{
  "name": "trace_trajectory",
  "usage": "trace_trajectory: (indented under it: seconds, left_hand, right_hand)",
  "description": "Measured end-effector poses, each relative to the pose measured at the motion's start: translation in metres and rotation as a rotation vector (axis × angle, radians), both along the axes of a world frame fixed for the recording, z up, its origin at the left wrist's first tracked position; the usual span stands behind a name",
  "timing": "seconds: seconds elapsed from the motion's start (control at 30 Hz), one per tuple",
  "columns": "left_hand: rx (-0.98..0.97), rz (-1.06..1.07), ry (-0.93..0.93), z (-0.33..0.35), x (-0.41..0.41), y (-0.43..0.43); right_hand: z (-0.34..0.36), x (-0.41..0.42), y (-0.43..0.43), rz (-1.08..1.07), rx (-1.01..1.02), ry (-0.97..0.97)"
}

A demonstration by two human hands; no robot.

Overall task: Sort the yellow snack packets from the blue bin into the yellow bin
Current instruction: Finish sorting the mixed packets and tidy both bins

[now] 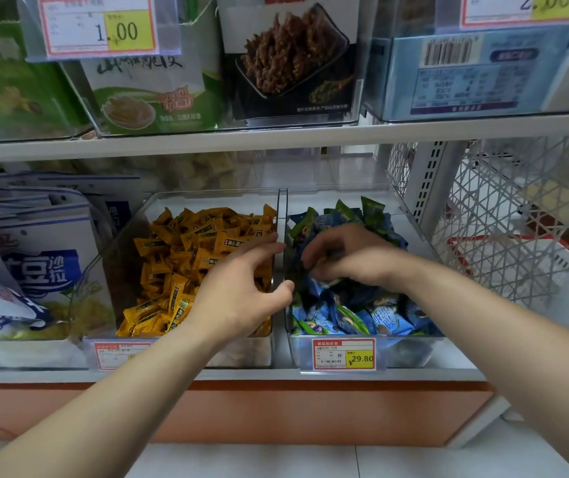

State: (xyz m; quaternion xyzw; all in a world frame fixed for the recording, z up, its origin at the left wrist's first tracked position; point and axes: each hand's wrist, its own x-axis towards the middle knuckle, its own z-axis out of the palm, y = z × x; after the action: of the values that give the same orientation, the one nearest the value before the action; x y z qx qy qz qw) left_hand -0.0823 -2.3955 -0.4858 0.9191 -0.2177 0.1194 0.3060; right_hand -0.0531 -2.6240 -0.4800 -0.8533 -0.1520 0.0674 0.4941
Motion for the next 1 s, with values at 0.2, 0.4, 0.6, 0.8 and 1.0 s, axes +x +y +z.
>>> trace_trajectory:
  seconds: [0.2,0.4,0.6,0.8,1.0]
  left_hand:
    - [0.016,0.032,-0.103,0.008,-0.005,-0.01]
    - [-0.026,-0.063,-0.069,0.013,-0.008,-0.039]
    - [-0.174,-0.011,-0.057,0.017,-0.002,-0.043]
    - [-0.282,-0.021,-0.05,0.027,-0.005,-0.039]
    - [-0.319,0.097,-0.105,0.04,0.005,-0.006]
  right_hand:
    - [0.011,-0.01,-0.017,-0.042,0.247,-0.097]
    - [0.01,-0.016,-0.006,-0.072,0.501,-0.092]
    - [0.014,-0.024,-0.005,-0.092,0.637,0.065]
    - [0.019,-0.026,-0.006,-0.073,0.617,0.074]
    - [0.021,-0.022,-0.006,-0.24,0.474,-0.09]
